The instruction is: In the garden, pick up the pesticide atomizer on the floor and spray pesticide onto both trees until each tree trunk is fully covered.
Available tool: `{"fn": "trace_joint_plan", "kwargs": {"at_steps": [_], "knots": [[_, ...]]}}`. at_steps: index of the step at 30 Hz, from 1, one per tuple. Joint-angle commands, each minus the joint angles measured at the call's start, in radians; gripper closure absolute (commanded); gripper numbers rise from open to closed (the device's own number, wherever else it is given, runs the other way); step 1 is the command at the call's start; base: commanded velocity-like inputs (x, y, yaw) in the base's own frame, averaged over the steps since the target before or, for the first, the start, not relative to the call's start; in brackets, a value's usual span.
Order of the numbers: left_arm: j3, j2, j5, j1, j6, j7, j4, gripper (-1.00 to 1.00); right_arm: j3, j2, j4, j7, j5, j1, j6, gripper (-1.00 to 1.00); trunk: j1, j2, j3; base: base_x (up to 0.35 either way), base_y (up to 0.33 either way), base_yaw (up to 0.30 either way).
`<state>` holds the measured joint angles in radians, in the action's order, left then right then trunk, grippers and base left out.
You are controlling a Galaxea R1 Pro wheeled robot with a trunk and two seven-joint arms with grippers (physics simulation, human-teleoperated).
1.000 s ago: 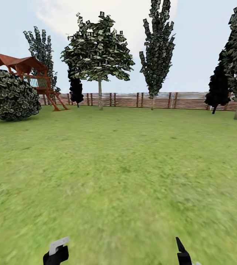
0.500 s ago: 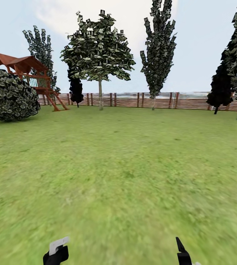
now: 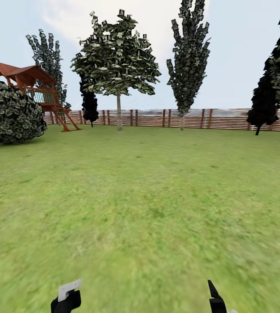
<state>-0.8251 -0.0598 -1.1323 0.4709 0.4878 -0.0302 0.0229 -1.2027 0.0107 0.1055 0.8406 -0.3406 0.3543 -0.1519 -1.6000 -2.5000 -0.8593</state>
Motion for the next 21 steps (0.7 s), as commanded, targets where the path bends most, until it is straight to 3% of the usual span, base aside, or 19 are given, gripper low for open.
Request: {"fn": "trace_joint_plan", "kwargs": {"at_steps": [1, 21], "knots": [[0.0, 0.0, 0.0, 0.0, 0.0, 0.0, 0.0, 1.0, 0.0, 0.0, 0.0, 0.0, 0.0, 0.0, 0.0, -1.0, 0.0, 0.0, 0.0, 0.323, 0.118, 0.0], [0.0, 0.0, 0.0, 0.0, 0.0, 0.001, 0.0, 1.0, 0.0, 0.0, -0.001, 0.0, 0.0, 0.0, 0.0, -1.0, 0.0, 0.0, 0.0, 0.322, 0.118, 0.0]]}}
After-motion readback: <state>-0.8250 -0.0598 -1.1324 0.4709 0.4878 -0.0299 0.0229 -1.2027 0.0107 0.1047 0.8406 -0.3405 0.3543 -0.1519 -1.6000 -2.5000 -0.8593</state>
